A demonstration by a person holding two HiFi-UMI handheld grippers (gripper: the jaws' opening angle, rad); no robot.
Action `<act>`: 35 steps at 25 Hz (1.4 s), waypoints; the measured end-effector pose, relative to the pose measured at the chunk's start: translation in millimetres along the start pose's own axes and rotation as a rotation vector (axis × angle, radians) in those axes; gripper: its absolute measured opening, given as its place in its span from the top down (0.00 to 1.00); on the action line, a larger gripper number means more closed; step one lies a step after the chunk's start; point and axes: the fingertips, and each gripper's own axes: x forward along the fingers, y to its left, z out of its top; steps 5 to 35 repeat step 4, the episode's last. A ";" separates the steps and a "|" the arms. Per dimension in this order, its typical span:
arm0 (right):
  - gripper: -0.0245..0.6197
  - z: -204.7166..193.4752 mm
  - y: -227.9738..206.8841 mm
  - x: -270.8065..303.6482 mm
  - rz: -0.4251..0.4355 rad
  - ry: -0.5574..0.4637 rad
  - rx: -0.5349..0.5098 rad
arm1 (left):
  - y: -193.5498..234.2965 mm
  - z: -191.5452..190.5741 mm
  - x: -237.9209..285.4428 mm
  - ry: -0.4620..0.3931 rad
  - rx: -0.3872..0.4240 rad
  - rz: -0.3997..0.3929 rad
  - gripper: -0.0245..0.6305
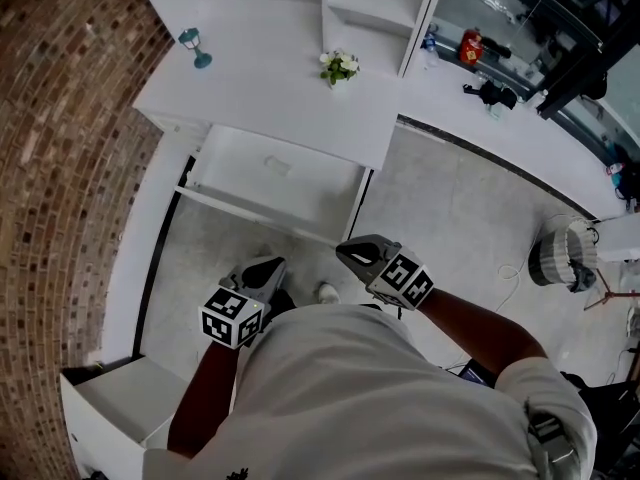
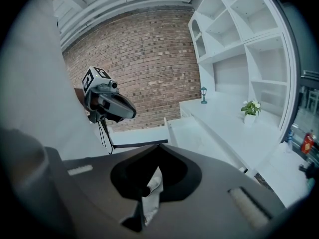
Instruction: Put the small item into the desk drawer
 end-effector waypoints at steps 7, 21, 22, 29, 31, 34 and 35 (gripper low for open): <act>0.94 -1.3 -5.1 -2.3 0.004 0.001 -0.004 | -1.2 1.7 6.6 0.003 -0.002 0.000 0.95; 0.94 -1.3 -5.1 -2.3 0.004 0.001 -0.004 | -1.2 1.7 6.6 0.003 -0.002 0.000 0.95; 0.94 -1.3 -5.1 -2.3 0.004 0.001 -0.004 | -1.2 1.7 6.6 0.003 -0.002 0.000 0.95; 0.94 -1.3 -5.1 -2.3 0.004 0.001 -0.004 | -1.2 1.7 6.6 0.003 -0.002 0.000 0.95; 0.94 -1.3 -5.1 -2.3 0.004 0.001 -0.004 | -1.2 1.7 6.6 0.003 -0.002 0.000 0.95; 0.94 -1.3 -5.1 -2.3 0.004 0.001 -0.004 | -1.2 1.7 6.6 0.003 -0.002 0.000 0.95; 0.94 -1.3 -5.1 -2.3 0.004 0.001 -0.004 | -1.2 1.7 6.6 0.003 -0.002 0.000 0.95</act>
